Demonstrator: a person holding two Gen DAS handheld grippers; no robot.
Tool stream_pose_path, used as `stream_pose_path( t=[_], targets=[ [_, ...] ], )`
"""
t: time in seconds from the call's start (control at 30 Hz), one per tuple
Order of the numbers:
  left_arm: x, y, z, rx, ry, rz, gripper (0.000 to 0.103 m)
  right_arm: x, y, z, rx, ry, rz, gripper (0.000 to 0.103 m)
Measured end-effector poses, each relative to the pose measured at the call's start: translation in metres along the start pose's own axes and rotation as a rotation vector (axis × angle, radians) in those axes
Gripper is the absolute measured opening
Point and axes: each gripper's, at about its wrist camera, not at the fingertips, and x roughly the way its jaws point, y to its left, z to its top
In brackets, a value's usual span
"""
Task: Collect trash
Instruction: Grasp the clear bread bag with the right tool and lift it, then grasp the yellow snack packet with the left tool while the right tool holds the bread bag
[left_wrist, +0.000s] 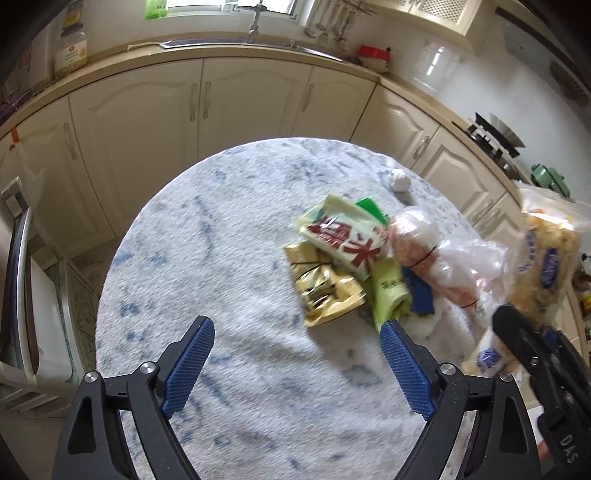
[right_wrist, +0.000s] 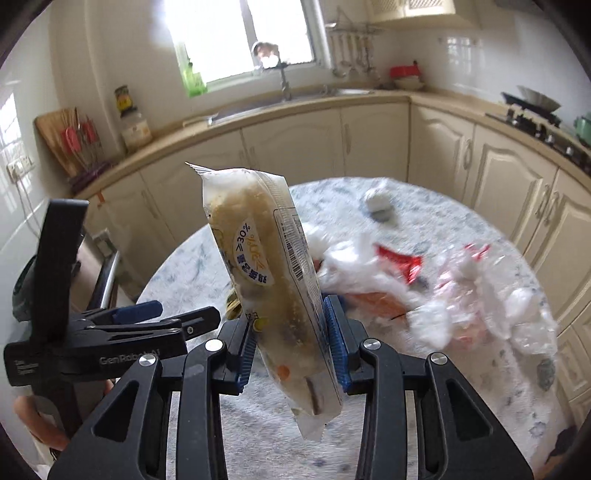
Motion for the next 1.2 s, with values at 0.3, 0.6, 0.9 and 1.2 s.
stream_pose_path(
  t=[0.3, 0.6, 0.9, 1.2],
  targets=[
    [0.06, -0.012, 0.024, 0.009, 0.095, -0.005, 0.076, 0.012, -0.041, 0.008, 0.069, -0.007, -0.168, 0.036],
    [0.078, -0.014, 0.027, 0.053, 0.032, 0.07, 0.031, 0.026, -0.056, 0.004, 0.085, 0.02, -0.162, 0.023],
    [0.056, -0.018, 0.003, 0.087, 0.03, 0.034, 0.03, 0.035, -0.054, -0.002, 0.058, 0.051, -0.178, 0.017],
    [0.031, -0.023, -0.02, 0.122, 0.008, 0.016, 0.03, 0.062, -0.055, -0.022, 0.078, 0.162, -0.2, 0.048]
  ],
)
